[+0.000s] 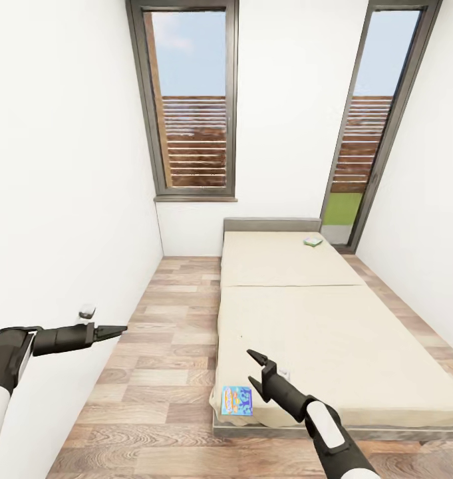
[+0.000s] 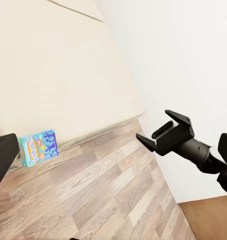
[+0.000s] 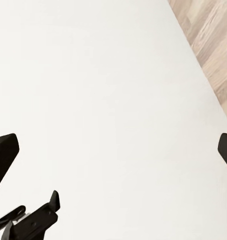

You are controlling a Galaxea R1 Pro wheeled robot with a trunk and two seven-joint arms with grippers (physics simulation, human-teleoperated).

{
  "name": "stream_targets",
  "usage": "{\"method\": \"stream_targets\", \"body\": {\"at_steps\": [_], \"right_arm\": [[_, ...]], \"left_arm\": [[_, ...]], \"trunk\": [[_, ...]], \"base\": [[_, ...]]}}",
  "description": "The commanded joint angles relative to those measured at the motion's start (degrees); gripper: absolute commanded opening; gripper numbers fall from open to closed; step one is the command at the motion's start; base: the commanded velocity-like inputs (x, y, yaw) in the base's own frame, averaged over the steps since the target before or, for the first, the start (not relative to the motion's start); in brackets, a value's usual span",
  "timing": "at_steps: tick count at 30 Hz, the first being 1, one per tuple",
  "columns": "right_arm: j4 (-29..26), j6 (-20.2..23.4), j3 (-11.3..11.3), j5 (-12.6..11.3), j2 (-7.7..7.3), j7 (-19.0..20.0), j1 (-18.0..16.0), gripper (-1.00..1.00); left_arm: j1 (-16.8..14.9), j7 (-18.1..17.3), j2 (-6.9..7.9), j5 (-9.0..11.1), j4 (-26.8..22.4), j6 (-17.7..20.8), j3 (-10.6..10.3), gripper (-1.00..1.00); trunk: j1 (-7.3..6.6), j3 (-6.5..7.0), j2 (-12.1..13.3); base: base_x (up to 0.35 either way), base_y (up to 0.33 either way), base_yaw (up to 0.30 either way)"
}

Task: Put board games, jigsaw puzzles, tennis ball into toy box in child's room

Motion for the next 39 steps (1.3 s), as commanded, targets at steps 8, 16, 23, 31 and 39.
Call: {"method": "stream_targets", "body": {"at_steps": [8, 16, 23, 31, 39], "right_arm": [[3.20, -1.69, -0.88, -0.71, -0.80, -0.05, -0.34, 1.00], [5.59, -2.85, -1.13, -1.10, -2.34, 0.24, -0.45, 1.00], [6.18, -2.83, -2.54, -1.27, -2.81, 0.45, -0.41, 1.00], [6.27, -3.09, -3.81, -1.14, -3.07, 0.51, -0.41, 1.00], [6.26, -5.38, -3.27, -0.61, -2.59, 0.69, -0.39, 1.00]], "left_arm": [[-0.07, -0.47, -0.21, -0.29, -0.04, 2.71, 0.21, 1.00], [-0.07, -0.47, -0.64, -0.24, -0.01, 3.88, 0.29, 1.00], [-0.07, -0.47, -1.58, -0.23, -0.02, 5.07, 0.29, 1.00], [-0.11, -0.47, -1.71, -0.23, -0.03, 6.87, 0.35, 1.00], [-0.15, -0.47, -2.08, -0.23, -0.04, 7.57, 0.38, 1.00]], "trunk": [[0.02, -0.11, -0.10], [0.02, -0.11, -0.10], [0.46, -0.47, -0.90], [2.22, -1.90, -4.11], [3.98, -3.34, -7.32]], "base": [[0.000, 0.000, 0.000], [0.000, 0.000, 0.000], [0.000, 0.000, 0.000], [0.000, 0.000, 0.000], [0.000, 0.000, 0.000]]}}
